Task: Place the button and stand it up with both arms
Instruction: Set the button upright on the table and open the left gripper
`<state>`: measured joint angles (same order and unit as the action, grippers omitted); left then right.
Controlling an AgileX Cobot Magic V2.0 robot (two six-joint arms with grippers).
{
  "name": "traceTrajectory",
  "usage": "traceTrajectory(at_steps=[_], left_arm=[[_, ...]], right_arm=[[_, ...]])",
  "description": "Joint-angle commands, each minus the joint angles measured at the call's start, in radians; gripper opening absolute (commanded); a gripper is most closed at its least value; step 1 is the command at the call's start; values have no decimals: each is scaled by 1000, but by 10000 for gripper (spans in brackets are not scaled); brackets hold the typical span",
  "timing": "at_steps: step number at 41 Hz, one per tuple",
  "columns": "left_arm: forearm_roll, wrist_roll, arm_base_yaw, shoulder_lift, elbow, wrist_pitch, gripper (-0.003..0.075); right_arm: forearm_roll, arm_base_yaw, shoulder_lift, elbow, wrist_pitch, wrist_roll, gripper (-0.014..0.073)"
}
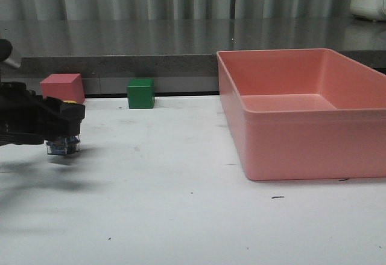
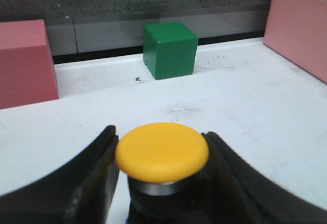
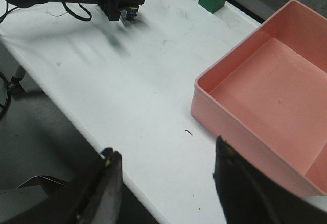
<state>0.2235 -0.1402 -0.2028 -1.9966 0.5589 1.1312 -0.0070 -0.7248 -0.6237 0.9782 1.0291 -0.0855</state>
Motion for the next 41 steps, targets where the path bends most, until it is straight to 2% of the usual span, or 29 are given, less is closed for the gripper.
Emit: traceTrajectory(at_steps=[1, 9, 12, 18, 21, 33, 38, 41], left_arm=[[-14, -2, 3, 23, 17, 234, 210], [-14, -2, 3, 18, 13, 234, 221], [-14, -2, 3, 20, 4, 234, 270], [-14, -2, 3, 42, -19, 234, 428], [-14, -2, 3, 54, -35, 234, 465], [-14, -2, 3, 142, -96, 206, 468], [-3, -2, 3, 238, -108, 39, 468], [10, -2, 3, 327, -104, -142, 468]], right_arm=[[-11, 5, -1, 22, -64, -9, 423], [-11, 5, -1, 22, -64, -9, 423], [-11, 5, -1, 22, -64, -9, 423], [-11, 5, -1, 22, -64, -9, 423], [-11, 5, -1, 22, -64, -9, 423], [-11, 5, -1, 22, -64, -9, 423], [-11, 5, -1, 22, -64, -9, 423], [-11, 5, -1, 22, -64, -9, 423]])
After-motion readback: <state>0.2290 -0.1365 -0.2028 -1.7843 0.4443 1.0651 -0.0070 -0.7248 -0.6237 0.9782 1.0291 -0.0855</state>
